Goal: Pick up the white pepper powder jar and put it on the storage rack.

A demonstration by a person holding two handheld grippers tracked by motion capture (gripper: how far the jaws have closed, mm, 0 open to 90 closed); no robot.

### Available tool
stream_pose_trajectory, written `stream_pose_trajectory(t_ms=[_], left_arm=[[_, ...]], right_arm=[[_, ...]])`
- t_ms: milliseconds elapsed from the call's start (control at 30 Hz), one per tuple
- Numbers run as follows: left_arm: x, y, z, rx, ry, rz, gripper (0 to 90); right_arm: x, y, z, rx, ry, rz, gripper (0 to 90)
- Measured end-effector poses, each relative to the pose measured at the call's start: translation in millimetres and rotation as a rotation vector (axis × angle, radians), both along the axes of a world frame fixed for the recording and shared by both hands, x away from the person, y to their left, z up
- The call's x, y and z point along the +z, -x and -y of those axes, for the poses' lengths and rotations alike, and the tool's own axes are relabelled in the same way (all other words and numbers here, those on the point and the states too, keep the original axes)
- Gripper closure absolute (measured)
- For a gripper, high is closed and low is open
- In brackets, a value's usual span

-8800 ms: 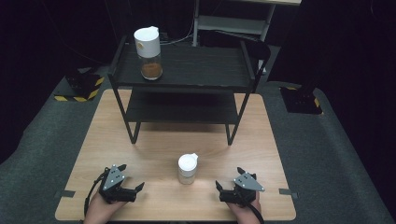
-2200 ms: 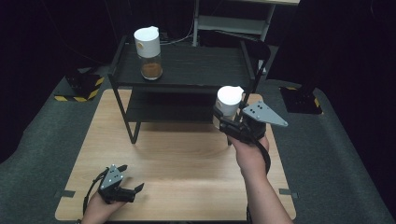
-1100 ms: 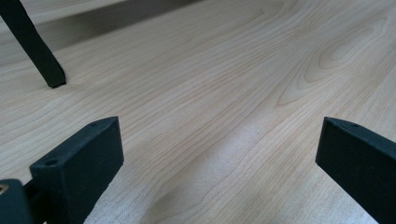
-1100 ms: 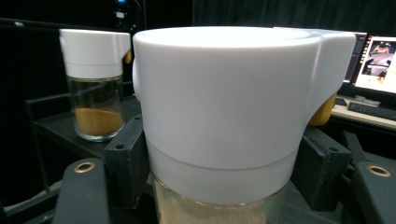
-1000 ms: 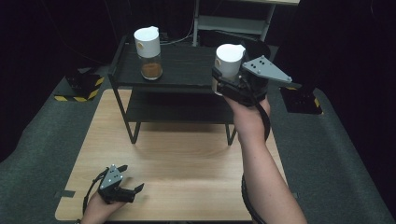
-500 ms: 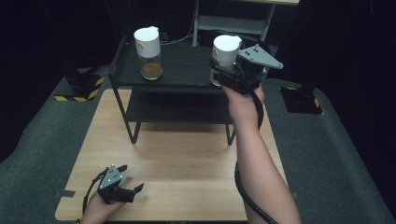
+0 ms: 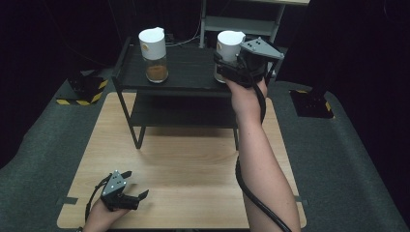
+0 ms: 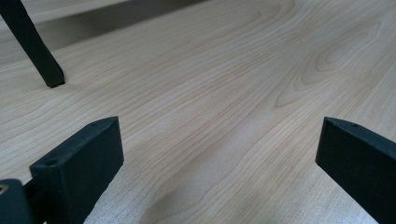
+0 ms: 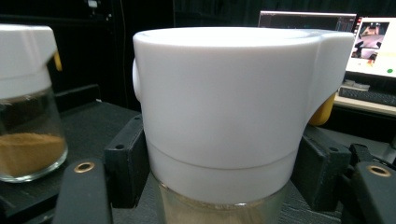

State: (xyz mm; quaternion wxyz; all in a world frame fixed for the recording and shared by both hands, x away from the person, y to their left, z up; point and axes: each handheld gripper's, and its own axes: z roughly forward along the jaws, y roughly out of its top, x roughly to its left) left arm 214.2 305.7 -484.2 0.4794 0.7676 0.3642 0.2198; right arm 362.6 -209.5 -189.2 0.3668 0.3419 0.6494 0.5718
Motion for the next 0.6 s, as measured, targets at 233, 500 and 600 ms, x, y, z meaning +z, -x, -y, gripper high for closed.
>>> stream_pose_trajectory(t_ms=[233, 500, 600], left_arm=[[0.2, -0.2, 0.1, -0.003, -0.002, 0.0, 1.1], [0.5, -0.3, 0.5, -0.004, -0.006, 0.0, 1.1], [0.5, 0.2, 1.1, -0.002, -0.009, 0.002, 1.1]], right_arm=[[-0.9, -7.9, -1.5, -0.004, 0.003, -0.011, 30.3], [-7.5, -11.1, 5.6, 0.009, -0.041, -0.009, 30.1], [-7.0, -12.6, 6.7, 0.014, -0.041, -0.014, 30.0]])
